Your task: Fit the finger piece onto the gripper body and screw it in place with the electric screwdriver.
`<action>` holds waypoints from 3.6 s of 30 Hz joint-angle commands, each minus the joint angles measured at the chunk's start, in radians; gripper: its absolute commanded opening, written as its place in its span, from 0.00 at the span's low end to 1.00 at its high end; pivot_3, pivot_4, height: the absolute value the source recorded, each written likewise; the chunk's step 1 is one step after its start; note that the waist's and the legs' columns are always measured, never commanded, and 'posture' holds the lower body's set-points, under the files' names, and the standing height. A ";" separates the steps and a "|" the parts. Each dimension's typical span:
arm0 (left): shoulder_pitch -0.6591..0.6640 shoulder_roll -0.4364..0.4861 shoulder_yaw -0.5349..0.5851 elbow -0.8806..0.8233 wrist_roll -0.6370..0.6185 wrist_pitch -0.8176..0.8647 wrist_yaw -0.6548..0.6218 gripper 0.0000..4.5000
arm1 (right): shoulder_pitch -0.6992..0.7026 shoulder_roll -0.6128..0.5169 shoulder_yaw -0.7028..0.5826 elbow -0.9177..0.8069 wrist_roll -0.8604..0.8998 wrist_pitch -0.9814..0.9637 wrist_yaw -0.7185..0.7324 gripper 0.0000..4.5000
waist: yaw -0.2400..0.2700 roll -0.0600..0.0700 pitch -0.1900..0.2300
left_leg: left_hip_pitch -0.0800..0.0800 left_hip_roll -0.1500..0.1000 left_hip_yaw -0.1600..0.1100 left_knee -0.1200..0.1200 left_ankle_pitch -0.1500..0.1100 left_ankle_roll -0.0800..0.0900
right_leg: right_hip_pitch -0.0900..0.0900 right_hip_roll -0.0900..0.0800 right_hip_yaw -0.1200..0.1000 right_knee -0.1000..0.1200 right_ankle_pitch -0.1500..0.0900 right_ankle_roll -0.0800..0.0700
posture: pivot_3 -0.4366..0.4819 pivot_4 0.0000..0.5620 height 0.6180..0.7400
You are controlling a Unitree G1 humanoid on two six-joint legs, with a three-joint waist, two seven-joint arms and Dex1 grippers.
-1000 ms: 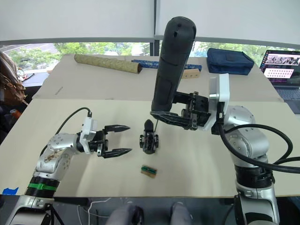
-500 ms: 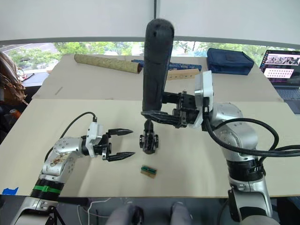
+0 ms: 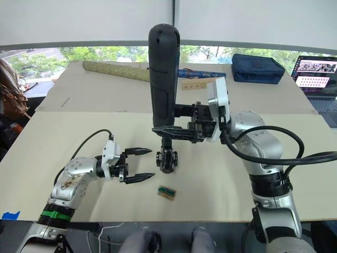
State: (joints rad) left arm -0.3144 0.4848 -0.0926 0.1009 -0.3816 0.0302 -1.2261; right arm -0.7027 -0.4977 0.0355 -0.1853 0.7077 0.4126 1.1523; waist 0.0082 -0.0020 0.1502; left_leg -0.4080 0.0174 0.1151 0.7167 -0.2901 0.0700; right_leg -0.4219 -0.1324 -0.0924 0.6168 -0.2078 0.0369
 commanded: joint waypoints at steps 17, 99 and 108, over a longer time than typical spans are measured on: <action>0.009 -0.015 -0.017 -0.002 0.039 -0.022 0.026 1.00 | -0.034 0.016 0.023 0.006 -0.015 0.016 0.061 0.43 | 0.000 0.000 0.000 | 0.000 0.000 0.000 0.000 0.000 0.000 | 0.000 0.000 0.000 0.001 0.000 0.000 | 0.48 0.27 1.00; -0.023 -0.057 -0.047 0.031 0.061 -0.026 0.030 1.00 | -0.041 0.045 0.029 0.031 -0.051 0.044 0.101 0.43 | 0.000 0.000 0.000 | 0.000 0.000 0.000 0.000 0.000 0.000 | 0.000 0.000 0.000 0.001 0.000 0.000 | 0.48 0.27 1.00; -0.022 -0.060 -0.048 0.030 0.061 -0.026 0.032 1.00 | -0.047 0.044 0.033 0.031 -0.053 0.051 0.098 0.43 | 0.000 0.000 0.000 | 0.000 0.000 0.000 0.000 0.000 0.000 | 0.000 0.000 0.000 0.001 0.000 0.000 | 0.48 0.27 1.00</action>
State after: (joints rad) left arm -0.3221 0.4296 -0.1431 0.1437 -0.3161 0.0217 -1.1953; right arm -0.7185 -0.4575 0.0816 -0.1279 0.6314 0.4583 1.2543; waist 0.0080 -0.0020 0.1502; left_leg -0.4082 0.0174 0.1150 0.7167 -0.2900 0.0698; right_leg -0.4219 -0.1324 -0.0925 0.6182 -0.2078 0.0369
